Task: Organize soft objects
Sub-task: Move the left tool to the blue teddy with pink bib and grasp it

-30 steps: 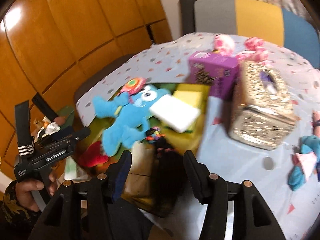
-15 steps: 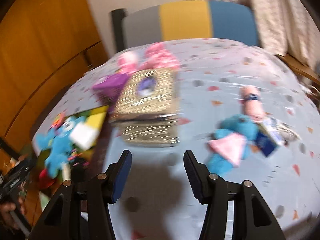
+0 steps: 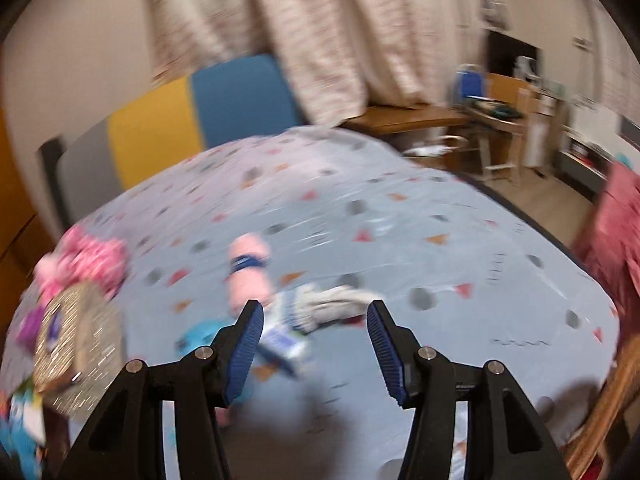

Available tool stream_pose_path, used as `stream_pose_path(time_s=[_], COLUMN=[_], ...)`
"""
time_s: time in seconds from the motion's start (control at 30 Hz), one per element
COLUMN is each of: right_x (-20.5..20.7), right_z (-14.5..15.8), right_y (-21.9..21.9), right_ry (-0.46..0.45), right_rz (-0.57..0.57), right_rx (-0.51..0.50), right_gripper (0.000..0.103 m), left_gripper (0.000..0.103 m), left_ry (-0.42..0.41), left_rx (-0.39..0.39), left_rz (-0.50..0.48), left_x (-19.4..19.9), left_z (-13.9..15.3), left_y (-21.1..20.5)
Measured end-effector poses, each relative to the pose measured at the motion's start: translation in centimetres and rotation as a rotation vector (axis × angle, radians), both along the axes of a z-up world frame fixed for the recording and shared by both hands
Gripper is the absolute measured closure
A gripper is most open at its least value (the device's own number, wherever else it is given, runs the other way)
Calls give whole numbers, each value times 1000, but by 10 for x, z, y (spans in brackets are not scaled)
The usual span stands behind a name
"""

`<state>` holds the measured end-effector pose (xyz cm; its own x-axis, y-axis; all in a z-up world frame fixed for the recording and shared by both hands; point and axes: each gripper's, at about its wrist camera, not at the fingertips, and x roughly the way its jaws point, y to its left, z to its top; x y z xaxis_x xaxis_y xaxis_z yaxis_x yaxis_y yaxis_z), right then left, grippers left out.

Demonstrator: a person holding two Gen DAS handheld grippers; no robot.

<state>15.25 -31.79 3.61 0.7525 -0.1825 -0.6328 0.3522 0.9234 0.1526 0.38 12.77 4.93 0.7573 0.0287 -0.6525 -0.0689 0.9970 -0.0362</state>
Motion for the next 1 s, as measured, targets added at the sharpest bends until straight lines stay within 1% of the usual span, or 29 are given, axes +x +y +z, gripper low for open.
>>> stream_pose_path(time_s=[0.1,0.17,0.3,0.37,0.5,0.6,0.63,0.77,0.87,1.0], right_x=[-1,-2,-3,-5,-6,-7,-8,-9,-9,-5], right_z=[-5,-5,-14,-18,-24,-26,-27,-33,-37,-41], right_y=[-23,-31,-40,-43,-49,-53,-55,-63,-66,-66], right_ry=[-3,-9,13,28,39,39,40,49,54,70], right_rz=[-50,-67,-75,-88,-102,-118,-121,-136,-140,-124], right_rx=[106,123,206,237,283,312,322,374,404,427], right_gripper=[48,48,48,48,48,48,48,48,48,48], left_gripper=[20,20,20,20,21,27,27,27,26,24], left_ry=[-2,4,26,37,57,82,91,142,163,176], left_rx=[16,21,20,6,14,11,15,11,-2,13], left_rz=[-100,-186,-318,-375,-454,-485,-489,-523,-518,-510], left_x=[11,19,39,50,78,105,113,148,170,196], left_z=[4,4,3,2,-6,-18,-23,-48,-65,-84], left_y=[-32,-57,-104,-127,-173,-205,-212,-251,-268,-286])
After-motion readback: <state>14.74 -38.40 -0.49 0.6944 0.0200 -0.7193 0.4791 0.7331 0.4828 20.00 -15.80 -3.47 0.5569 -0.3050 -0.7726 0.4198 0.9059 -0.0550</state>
